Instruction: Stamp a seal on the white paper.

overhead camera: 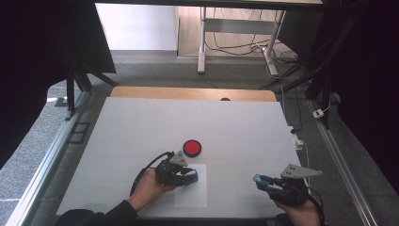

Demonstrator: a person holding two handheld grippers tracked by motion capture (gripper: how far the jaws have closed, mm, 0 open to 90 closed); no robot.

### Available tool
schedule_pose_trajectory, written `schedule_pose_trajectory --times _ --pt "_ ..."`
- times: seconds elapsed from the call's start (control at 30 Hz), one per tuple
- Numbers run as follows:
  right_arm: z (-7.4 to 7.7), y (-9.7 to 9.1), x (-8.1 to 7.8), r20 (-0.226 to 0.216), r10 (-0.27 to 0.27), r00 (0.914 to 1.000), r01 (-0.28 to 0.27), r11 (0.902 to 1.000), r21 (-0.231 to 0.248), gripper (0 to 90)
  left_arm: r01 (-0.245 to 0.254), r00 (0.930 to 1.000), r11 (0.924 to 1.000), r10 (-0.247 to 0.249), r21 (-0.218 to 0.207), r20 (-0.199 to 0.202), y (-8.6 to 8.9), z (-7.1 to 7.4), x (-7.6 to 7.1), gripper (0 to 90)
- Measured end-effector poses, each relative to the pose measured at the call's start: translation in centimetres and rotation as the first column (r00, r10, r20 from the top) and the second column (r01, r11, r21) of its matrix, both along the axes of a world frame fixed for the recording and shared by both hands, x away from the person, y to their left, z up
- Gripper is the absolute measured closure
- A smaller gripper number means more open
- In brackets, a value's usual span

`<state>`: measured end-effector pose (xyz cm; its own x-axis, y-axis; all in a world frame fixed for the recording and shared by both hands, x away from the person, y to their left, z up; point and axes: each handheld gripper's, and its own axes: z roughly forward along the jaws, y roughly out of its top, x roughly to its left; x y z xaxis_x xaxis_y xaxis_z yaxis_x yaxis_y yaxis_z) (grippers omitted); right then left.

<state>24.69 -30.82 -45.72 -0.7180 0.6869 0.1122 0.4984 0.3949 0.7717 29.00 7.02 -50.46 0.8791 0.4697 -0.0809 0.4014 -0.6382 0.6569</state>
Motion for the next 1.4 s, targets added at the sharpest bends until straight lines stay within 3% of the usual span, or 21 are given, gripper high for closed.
schedule_pose_trajectory --times 0.17,0.47,0.7,1.13,1.4 --pt "0.0 0.0 0.0 0.002 0.003 1.0 -0.003 1.0 0.0 67.8 0.007 0.9999 0.9998 -0.007 0.019 0.01 -0.1 0.1 -0.1 70.8" --pt "0.0 0.1 0.0 0.001 0.002 1.0 -0.002 1.0 -0.007 67.8 -0.023 0.9979 0.9973 0.019 -0.069 -0.062 0.7 -0.4 0.6 70.7" --pt "0.0 0.1 0.0 0.002 0.003 1.0 -0.003 1.0 -0.008 67.8 -0.018 0.9989 0.9983 0.016 -0.056 -0.044 0.6 -0.3 0.5 70.5" --pt "0.0 0.1 0.0 0.003 0.004 1.0 -0.004 1.0 -0.006 67.7 -0.044 0.994 0.9963 0.036 -0.074 -0.104 0.9 -0.2 1.1 70.3" --pt "0.0 0.1 0.0 0.002 0.006 1.0 -0.006 1.0 -0.001 67.8 -0.032 0.9966 0.9968 0.026 -0.073 -0.078 0.9 0.3 1.0 70.3"
